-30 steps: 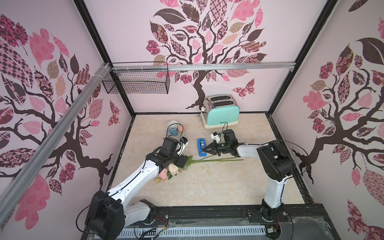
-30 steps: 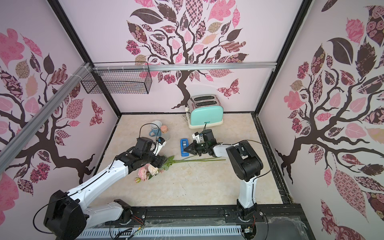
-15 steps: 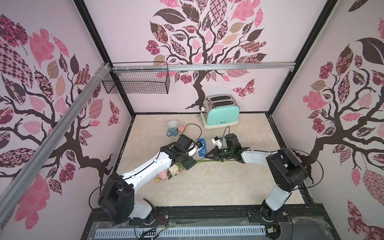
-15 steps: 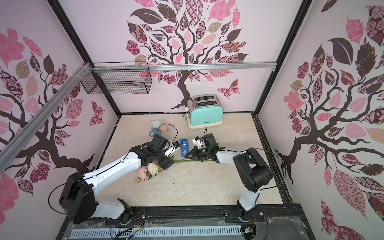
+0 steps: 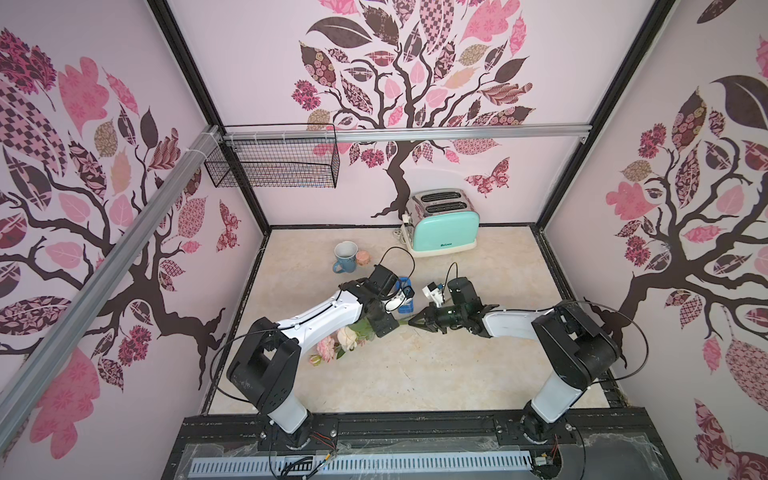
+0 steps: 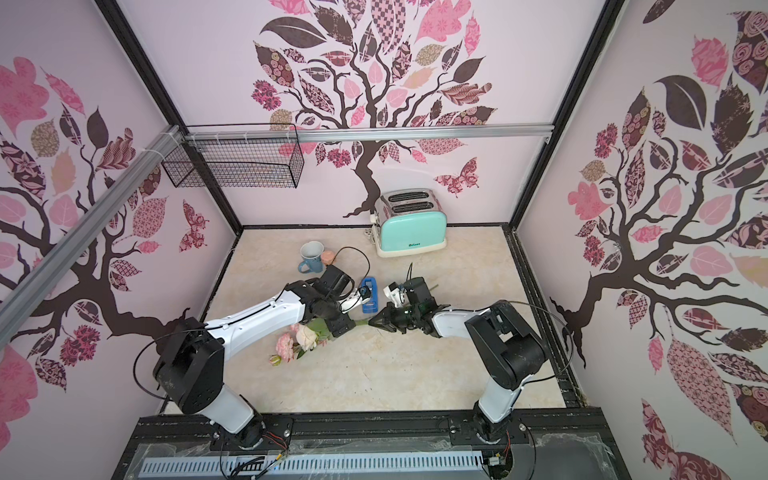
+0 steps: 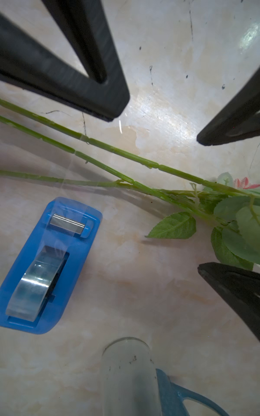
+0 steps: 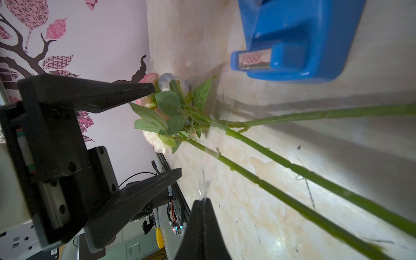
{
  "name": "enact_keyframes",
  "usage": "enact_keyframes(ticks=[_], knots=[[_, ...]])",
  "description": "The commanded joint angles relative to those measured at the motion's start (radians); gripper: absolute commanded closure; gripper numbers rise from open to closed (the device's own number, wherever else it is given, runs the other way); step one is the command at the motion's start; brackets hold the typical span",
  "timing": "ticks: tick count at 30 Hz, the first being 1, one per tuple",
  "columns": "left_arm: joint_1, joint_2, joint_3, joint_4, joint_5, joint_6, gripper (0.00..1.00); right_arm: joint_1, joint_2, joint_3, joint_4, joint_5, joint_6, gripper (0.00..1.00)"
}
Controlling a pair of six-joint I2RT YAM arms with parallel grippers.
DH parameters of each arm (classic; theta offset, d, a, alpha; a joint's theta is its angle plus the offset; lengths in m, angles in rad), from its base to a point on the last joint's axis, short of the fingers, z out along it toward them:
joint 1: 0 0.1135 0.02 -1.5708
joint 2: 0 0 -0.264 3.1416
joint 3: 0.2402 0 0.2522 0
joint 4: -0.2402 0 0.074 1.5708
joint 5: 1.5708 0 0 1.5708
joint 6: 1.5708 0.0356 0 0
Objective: Wrap bouquets with tape
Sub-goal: Stick the tape to the bouquet.
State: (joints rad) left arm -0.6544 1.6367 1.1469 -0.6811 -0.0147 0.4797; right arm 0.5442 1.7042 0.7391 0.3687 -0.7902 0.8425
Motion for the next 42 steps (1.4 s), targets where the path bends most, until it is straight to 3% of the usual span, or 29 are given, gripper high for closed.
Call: enact_keyframes(ticks=[1,11,29,38,42], knots=[[-0.005,0.031,0.055,0.005,0.015,0.045,0.15,0.028,-0.022,-0.013,-0.017,-0.016,-0.002,1.00],[-0.005,0.158,0.149,-0.040,0.042,0.079,0.19,0.043,0.013,-0.036,0.003,0.003,-0.002,1.00],[0.008,0.258,0.167,-0.022,0.035,0.091,0.27,0.048,0.068,-0.075,0.102,-0.005,0.031,1.00],[0.014,0.284,0.163,-0.018,0.046,0.105,0.42,0.049,0.101,-0.082,0.132,-0.007,0.039,1.00],[0.014,0.284,0.152,-0.019,0.065,0.122,0.55,0.049,0.104,-0.095,0.142,-0.003,0.038,1.00]])
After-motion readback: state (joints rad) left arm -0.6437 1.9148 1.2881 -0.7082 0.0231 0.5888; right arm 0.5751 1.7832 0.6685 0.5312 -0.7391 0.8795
